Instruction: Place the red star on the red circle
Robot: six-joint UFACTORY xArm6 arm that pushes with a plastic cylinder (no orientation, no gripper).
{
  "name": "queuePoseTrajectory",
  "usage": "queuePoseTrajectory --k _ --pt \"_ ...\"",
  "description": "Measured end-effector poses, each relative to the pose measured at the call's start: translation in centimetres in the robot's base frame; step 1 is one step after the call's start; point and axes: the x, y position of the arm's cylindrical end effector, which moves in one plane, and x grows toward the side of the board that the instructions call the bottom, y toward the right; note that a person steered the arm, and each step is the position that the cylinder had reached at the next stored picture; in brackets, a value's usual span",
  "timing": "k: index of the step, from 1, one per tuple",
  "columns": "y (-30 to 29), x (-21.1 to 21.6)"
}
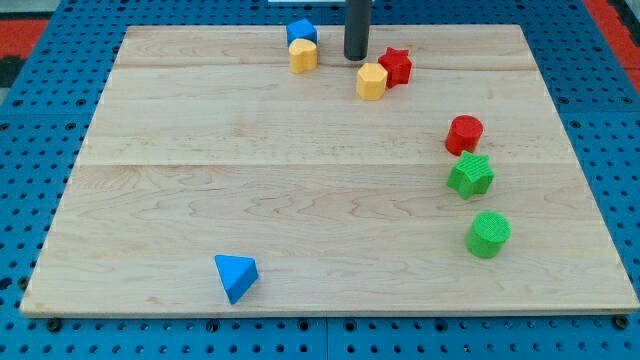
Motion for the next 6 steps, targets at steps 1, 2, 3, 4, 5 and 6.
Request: queuePoseTrajectory --k 1,2,3,4,5,6 --pt "8.4 1.6" --pt "12.4 4.2" --pt "11.6 2.4" --pt "18.2 0.6" --pt "18.6 5.8" --pt "14.6 8.3"
